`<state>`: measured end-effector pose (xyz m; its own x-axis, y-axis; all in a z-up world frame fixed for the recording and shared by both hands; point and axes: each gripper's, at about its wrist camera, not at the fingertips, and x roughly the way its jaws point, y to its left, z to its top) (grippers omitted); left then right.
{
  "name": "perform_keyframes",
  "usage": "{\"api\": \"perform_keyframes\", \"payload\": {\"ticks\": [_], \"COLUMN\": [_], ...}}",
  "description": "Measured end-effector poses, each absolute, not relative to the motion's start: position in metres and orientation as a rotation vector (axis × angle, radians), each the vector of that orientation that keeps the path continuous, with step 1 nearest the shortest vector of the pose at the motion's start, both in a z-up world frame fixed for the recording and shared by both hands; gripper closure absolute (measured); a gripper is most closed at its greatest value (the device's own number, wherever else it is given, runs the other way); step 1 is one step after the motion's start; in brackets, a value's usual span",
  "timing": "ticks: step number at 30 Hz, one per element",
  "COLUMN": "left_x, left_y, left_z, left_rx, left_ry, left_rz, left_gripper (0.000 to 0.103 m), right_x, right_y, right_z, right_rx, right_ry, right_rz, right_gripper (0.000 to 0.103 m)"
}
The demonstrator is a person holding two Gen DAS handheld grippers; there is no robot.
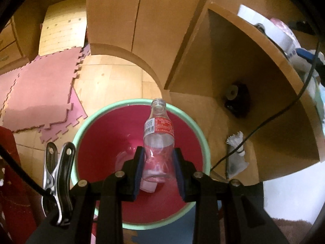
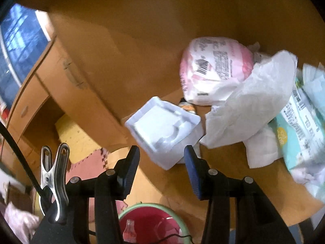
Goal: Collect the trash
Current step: 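Grasp the white plastic tray with the right tool while the left tool holds the bottle over the bin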
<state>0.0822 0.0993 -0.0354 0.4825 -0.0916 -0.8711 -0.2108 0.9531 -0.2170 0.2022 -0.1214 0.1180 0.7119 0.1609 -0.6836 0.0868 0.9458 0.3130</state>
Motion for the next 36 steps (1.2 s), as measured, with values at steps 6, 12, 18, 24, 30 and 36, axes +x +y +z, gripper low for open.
{"api": "perform_keyframes", "payload": {"ticks": [6, 12, 18, 24, 30, 36], "left_x": [0.089, 0.093, 0.094, 0.095, 0.095, 0.094], "left_y": [0.097, 0.096, 0.102, 0.106, 0.109, 0.113], "left_z": [-0.035, -0.037, -0.04, -0.042, -0.046, -0.047], "left_rx": [-0.363, -0.39, -0.415, -0.432, -0.491, -0.504], "left_ry": [1.075, 1.082, 1.083, 1.093, 1.11, 1.111], "left_rz": [0.06, 0.049, 0.06, 0.075, 0.072, 0.086], "left_gripper": [0.073, 0.073, 0.073, 0.073, 0.073, 0.073], "right_x": [0.224, 0.236, 0.236, 0.241, 0.232, 0.222], "right_y": [-0.135, -0.153, -0.164, -0.175, -0.174, -0.158], "right_z": [0.113, 0.107, 0.102, 0.102, 0.109, 0.109], "right_rx": [0.353, 0.421, 0.465, 0.513, 0.563, 0.564], "right_ry": [0.758, 0.753, 0.76, 0.762, 0.735, 0.758], "right_rz": [-0.056, -0.111, -0.133, -0.107, 0.015, 0.169], "right_gripper": [0.057, 0.057, 0.078, 0.094, 0.096, 0.096]}}
